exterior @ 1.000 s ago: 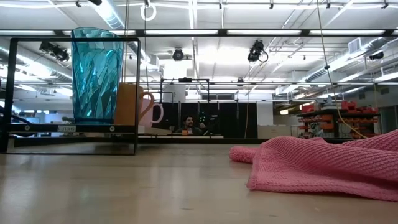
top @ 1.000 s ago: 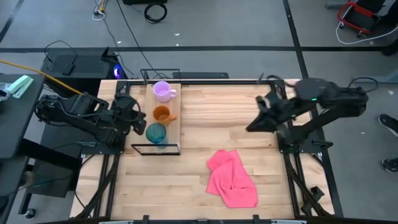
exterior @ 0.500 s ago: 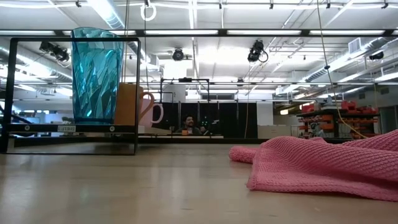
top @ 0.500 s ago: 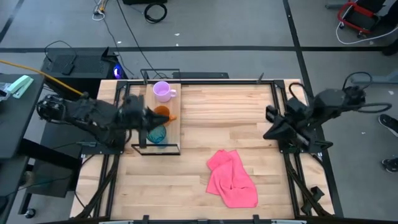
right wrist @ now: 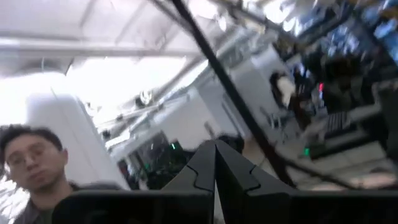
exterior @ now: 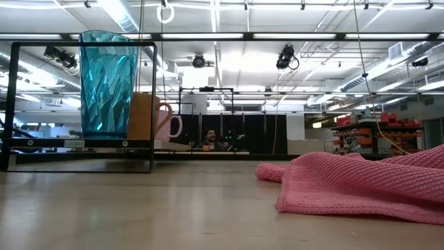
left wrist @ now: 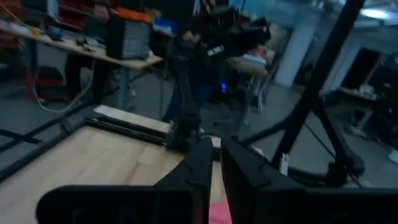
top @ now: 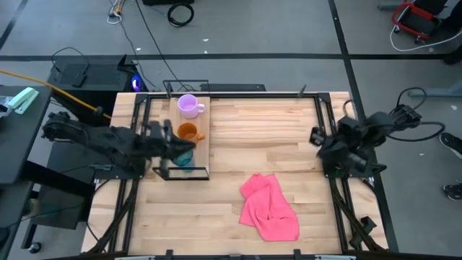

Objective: Stack small to large cups/mugs on shelf
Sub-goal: Return to Home Position

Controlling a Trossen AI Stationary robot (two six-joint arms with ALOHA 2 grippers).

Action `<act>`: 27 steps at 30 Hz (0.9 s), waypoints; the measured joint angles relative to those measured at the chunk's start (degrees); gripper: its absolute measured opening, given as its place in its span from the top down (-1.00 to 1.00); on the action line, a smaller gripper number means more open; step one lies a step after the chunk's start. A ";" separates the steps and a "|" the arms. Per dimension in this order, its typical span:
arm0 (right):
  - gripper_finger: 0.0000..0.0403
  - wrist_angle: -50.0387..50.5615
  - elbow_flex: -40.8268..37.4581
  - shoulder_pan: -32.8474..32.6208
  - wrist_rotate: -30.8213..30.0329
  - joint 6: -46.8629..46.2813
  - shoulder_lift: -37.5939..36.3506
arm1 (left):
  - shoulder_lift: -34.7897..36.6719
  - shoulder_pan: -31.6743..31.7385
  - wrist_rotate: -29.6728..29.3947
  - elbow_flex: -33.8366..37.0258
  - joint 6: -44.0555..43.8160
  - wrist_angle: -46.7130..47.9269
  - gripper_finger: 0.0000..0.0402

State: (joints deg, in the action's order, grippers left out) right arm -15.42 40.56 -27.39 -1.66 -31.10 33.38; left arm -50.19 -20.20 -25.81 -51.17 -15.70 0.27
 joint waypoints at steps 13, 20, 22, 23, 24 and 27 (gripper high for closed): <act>0.92 4.05 -7.70 3.23 -0.05 6.97 -23.80 | 31.13 2.09 0.21 12.37 8.31 -0.66 0.86; 0.92 4.27 -13.67 3.34 -0.03 9.21 -32.75 | 42.62 2.09 0.16 16.94 10.40 1.93 0.81; 0.92 3.41 -15.26 3.34 -1.05 9.19 -33.30 | 45.43 2.09 -0.14 18.16 10.28 3.79 0.80; 0.92 3.73 -15.90 3.32 -1.93 9.13 -33.32 | 46.73 2.09 -0.55 18.65 10.08 4.62 0.80; 0.92 3.80 -16.10 3.33 -2.04 8.70 -33.25 | 48.09 2.09 -0.85 19.30 9.50 5.48 0.80; 0.92 3.04 -17.19 3.33 -3.74 7.77 -33.28 | 49.98 2.09 -1.84 20.63 8.79 6.09 0.82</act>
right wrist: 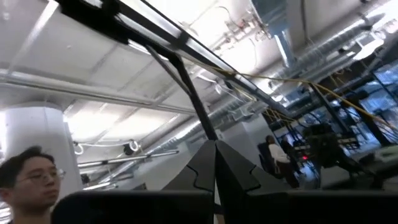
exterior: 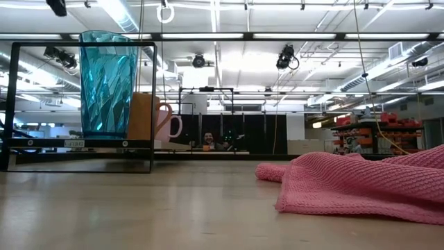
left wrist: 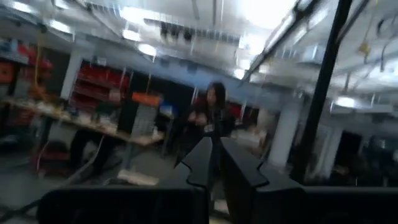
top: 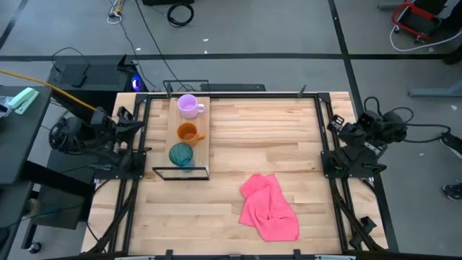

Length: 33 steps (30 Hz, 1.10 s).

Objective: Stack small to large cups/mugs on shelf
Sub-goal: Return to Home Position

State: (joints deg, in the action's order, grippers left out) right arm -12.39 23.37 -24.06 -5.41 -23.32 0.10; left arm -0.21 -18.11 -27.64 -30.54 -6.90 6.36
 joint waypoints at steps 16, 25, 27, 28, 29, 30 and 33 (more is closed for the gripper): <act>0.92 -21.24 -17.58 1.29 -0.13 3.55 0.04 | -0.04 0.00 -14.21 0.06 4.77 8.08 0.81; 0.92 -25.15 -20.93 11.57 4.70 1.44 0.26 | -0.04 0.00 -11.22 0.06 12.61 3.37 0.84; 0.92 -25.80 -20.18 13.80 7.31 0.20 0.42 | -0.05 0.00 -6.07 0.06 11.59 3.26 0.85; 0.92 -25.82 -19.75 14.83 8.38 -0.38 0.42 | -0.06 0.00 -3.46 0.06 10.91 2.88 0.85; 0.92 -25.77 -19.36 15.85 9.31 -0.70 0.57 | -0.08 0.00 -1.22 0.06 10.77 2.04 0.85; 0.92 -25.68 -18.94 16.85 10.18 -0.91 0.69 | -0.14 -0.01 0.40 0.06 11.08 0.53 0.85; 0.92 -25.64 -17.94 19.51 12.33 -1.17 0.69 | -0.15 -0.02 3.18 0.06 14.77 -6.69 0.83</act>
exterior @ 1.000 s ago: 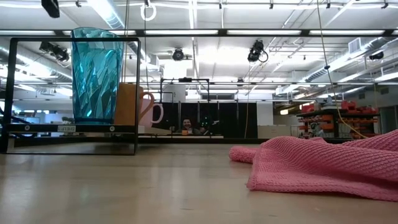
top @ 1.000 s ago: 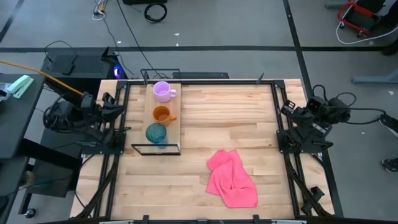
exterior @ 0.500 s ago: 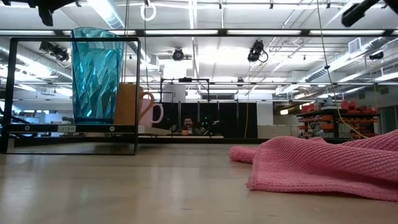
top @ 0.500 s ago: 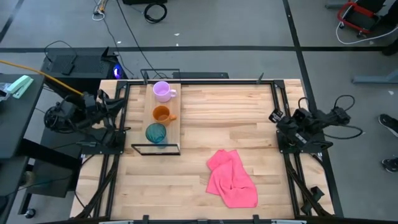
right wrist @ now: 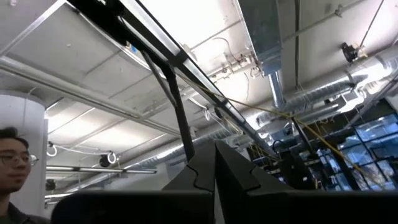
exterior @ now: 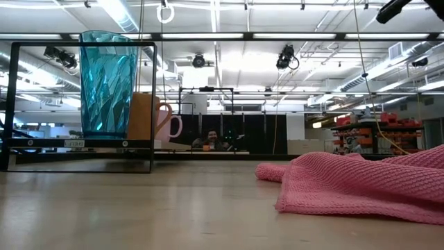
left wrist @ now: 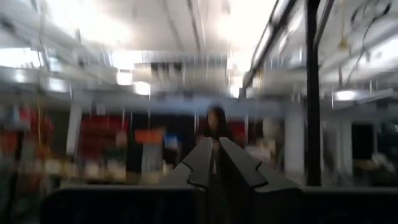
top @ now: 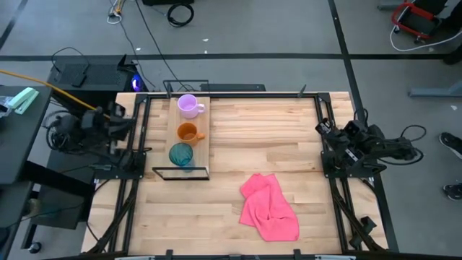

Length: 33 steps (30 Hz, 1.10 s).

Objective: Stack small to large cups/mugs on shelf
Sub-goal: Return to Home Position

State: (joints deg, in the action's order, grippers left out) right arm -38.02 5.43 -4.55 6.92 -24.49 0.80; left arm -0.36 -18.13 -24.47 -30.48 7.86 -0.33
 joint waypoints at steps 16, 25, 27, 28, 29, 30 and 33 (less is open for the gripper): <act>0.92 1.14 0.17 3.47 4.63 -3.86 0.02 | 0.02 -7.96 -0.71 -6.47 13.75 2.93 0.86; 0.92 1.12 0.17 3.47 5.17 -5.35 0.02 | 0.09 -16.13 -11.35 -10.97 17.56 6.06 0.82; 0.92 1.12 0.17 3.47 5.17 -5.33 0.02 | 0.09 -17.48 -11.32 -10.26 15.69 7.32 0.80; 0.92 1.12 0.17 3.47 5.17 -5.33 0.03 | 0.09 -18.08 -11.33 -9.65 14.42 7.94 0.80; 0.92 1.12 0.17 3.47 5.16 -5.33 0.04 | 0.09 -18.57 -11.30 -8.73 12.94 8.10 0.80; 0.92 1.11 0.17 3.47 5.17 -5.34 0.04 | 0.09 -19.02 -11.28 -7.67 11.38 8.14 0.80; 0.92 1.09 0.17 3.47 5.17 -5.98 0.04 | 0.09 -19.75 -11.17 -4.80 6.38 8.36 0.82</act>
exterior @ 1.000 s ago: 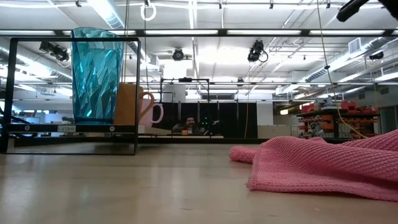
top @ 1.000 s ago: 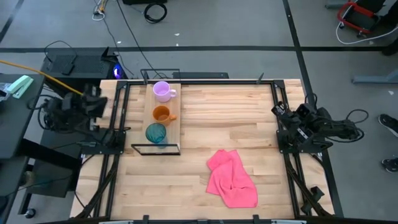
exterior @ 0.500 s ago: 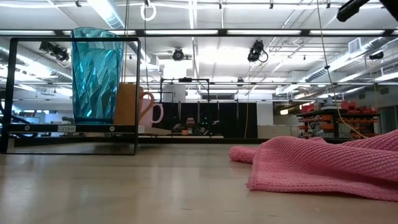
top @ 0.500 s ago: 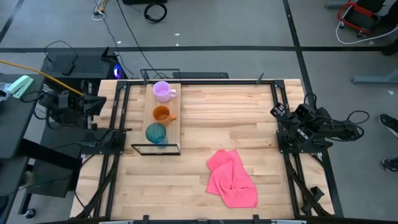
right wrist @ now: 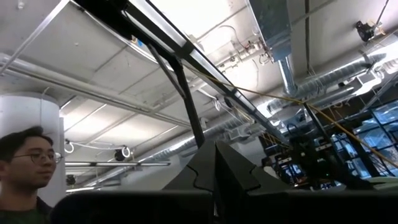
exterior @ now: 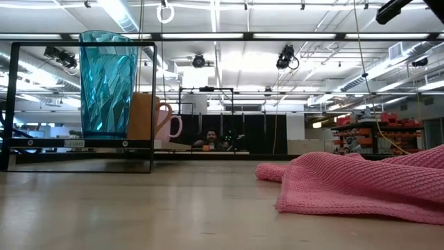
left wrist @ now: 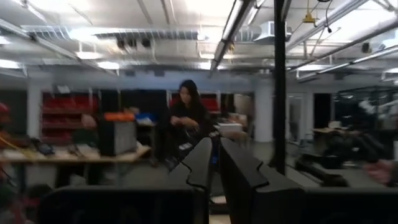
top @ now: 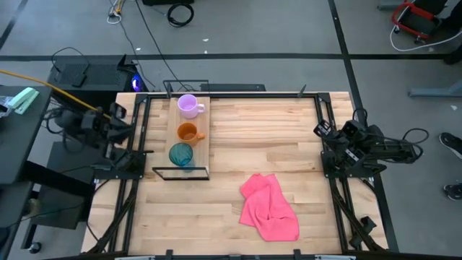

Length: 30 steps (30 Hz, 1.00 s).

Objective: Stack small to large cups/mugs on shelf
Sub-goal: Return to Home Position

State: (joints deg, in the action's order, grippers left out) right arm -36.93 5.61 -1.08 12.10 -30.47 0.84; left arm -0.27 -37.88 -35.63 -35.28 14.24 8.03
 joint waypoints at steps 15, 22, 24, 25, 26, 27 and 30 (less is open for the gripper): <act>0.92 -0.02 0.00 -0.07 1.81 -3.04 0.00 | -0.07 -0.03 13.22 3.40 -15.11 0.31 0.81; 0.92 0.01 0.00 -0.07 2.16 -3.04 0.00 | -0.05 -0.03 18.52 8.52 -22.87 -3.08 0.81; 0.92 0.02 0.00 -0.06 2.44 -3.25 0.00 | -0.11 -0.03 18.40 10.11 -24.03 -3.92 0.83; 0.92 0.02 0.00 -0.07 2.57 -3.58 0.00 | -0.13 -0.03 18.46 10.48 -24.42 -4.59 0.84; 0.92 0.02 0.00 -0.06 2.66 -3.94 0.00 | -0.09 -0.03 18.47 10.51 -25.18 -4.96 0.84; 0.92 0.02 0.00 -0.07 2.85 -4.27 0.00 | -0.09 -0.03 18.42 10.49 -25.95 -5.23 0.85; 0.92 0.03 0.00 -0.07 3.56 -4.89 0.00 | -0.48 -0.03 18.37 10.51 -27.49 -5.20 0.86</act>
State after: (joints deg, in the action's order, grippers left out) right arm -36.90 5.61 -1.15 15.66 -35.36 0.84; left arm -0.75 -37.91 -17.27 -24.77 -13.25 2.83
